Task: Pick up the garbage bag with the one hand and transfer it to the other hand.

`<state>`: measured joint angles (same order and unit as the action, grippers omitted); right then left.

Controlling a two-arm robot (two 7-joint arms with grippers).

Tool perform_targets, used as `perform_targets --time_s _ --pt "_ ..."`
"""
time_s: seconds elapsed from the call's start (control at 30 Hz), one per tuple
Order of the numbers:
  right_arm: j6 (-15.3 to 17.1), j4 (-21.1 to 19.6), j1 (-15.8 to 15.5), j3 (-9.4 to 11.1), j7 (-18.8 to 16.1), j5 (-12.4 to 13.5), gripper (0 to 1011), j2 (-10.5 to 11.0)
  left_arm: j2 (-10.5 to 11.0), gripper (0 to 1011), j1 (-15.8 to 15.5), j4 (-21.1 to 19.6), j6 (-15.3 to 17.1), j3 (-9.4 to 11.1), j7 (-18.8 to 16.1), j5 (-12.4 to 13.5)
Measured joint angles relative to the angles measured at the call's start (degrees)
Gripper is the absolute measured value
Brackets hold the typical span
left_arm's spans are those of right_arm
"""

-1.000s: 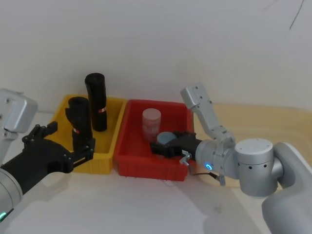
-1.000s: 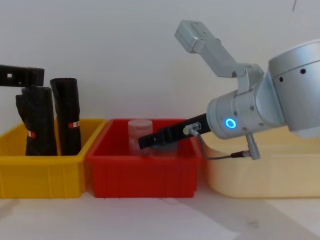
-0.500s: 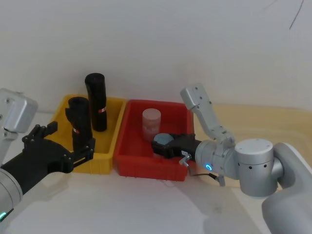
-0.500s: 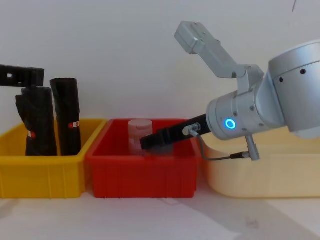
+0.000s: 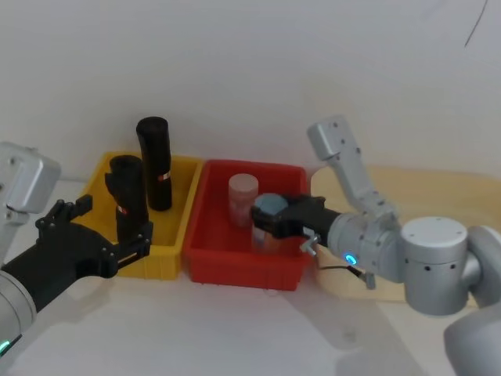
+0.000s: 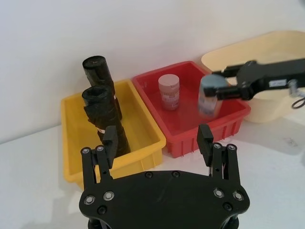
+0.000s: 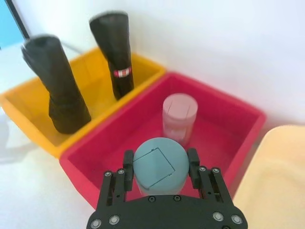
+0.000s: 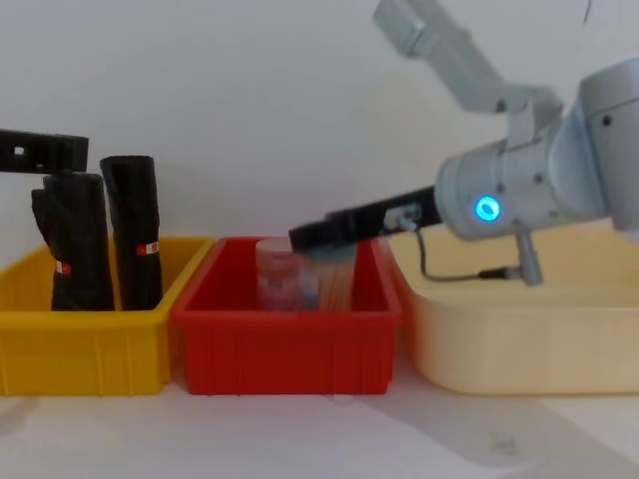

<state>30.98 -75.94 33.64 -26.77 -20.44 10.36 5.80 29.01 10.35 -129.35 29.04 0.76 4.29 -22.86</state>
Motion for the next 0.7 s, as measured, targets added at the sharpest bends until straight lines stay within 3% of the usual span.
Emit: perform_targets --time_s 0.17,0.37,0.7 --pt "-0.3 -4.9 -1.5 1.8 0.1 1.0 647 1.4 0.0 1002 0.0 0.0 0.0 0.0 0.0 0.0" --pt "-0.6 -12.9 -4.2 6.2 1.0 2.8 647 3.8 0.0 1002 0.0 0.0 0.0 0.0 0.0 0.0" --pt "-1.2 -20.8 -8.5 11.9 3.7 4.3 647 6.3 0.0 1002 0.0 0.0 0.0 0.0 0.0 0.0"
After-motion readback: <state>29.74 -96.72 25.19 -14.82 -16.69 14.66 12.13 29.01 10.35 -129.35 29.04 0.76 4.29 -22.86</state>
